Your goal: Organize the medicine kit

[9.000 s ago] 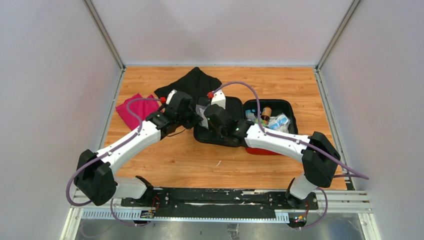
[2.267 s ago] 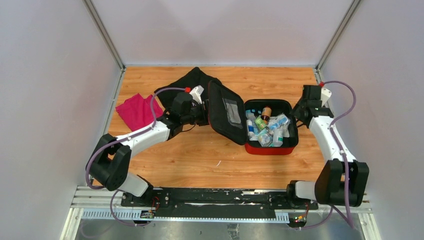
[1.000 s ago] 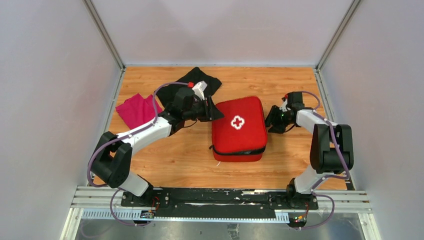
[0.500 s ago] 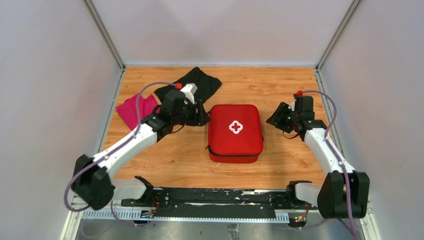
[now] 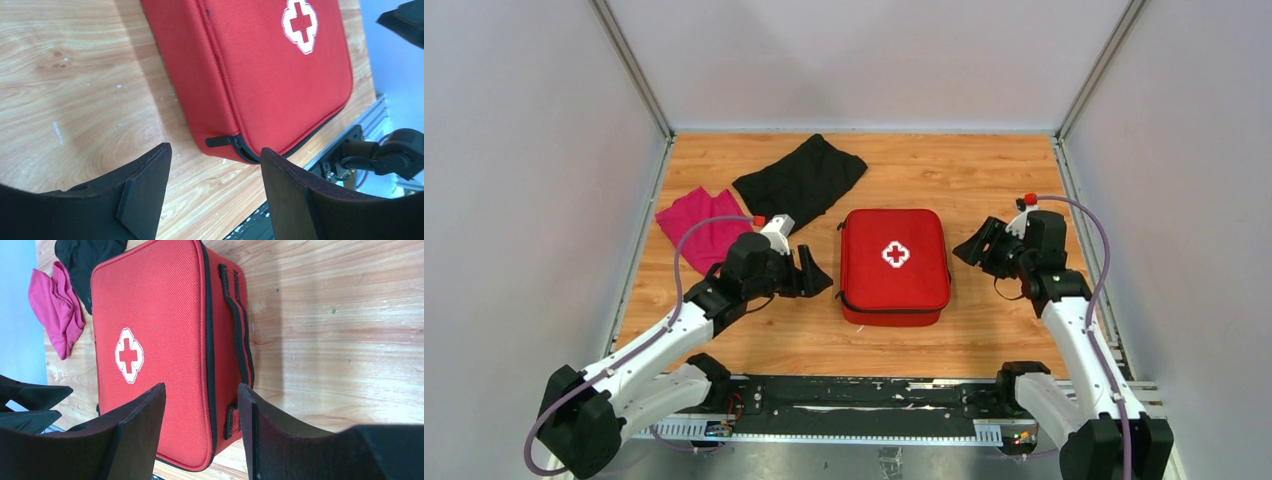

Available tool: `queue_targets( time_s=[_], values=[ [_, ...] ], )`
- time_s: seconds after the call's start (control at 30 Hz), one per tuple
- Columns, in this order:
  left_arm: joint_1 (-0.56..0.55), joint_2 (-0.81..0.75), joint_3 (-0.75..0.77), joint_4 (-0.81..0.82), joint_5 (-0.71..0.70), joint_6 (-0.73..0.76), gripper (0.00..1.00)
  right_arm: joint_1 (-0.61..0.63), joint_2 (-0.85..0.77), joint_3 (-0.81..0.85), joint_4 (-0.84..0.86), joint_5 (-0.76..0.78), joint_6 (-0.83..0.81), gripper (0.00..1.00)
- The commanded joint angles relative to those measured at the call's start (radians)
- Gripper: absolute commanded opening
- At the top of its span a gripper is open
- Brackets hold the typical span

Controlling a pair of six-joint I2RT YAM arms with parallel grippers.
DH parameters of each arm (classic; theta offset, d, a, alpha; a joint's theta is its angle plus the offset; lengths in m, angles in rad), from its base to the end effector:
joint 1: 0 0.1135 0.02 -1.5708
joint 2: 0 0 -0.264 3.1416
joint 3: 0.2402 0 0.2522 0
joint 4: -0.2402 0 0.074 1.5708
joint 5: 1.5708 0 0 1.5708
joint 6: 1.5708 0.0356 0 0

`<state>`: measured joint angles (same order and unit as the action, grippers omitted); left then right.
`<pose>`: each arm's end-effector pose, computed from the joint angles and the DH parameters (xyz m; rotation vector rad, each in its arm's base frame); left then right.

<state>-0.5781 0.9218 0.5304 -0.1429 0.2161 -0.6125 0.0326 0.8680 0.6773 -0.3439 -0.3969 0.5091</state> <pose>0.1662 -0.1175 0.2304 0.0996 2.2335 -0.9139 0.1926 0.0200 0.2730 0.2658 2.1303 0.7386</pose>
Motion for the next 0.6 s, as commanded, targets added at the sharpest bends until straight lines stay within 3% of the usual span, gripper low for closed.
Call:
queue_targets(
  time_s=[0.0, 0.23, 0.4, 0.57],
  values=[
    [-0.024, -0.005, -0.004, 0.087, 0.064, -0.055, 0.71, 0.014, 0.051, 0.025, 0.014, -0.069, -0.010, 0.60],
    [-0.329, -0.068, 0.022, -0.049, -0.238, -0.057, 0.71, 0.110, 0.360, 0.311, 0.011, -0.006, -0.131, 0.60],
    [-0.447, -0.038, -0.080, 0.084, -0.289, -0.157, 0.69, 0.133, 0.650, 0.547, -0.024, 0.003, -0.199, 0.56],
    [-0.524, 0.129, -0.042, 0.138, -0.312, -0.145, 0.69, 0.172, 0.906, 0.780, -0.150, -0.005, -0.272, 0.51]
  ],
)
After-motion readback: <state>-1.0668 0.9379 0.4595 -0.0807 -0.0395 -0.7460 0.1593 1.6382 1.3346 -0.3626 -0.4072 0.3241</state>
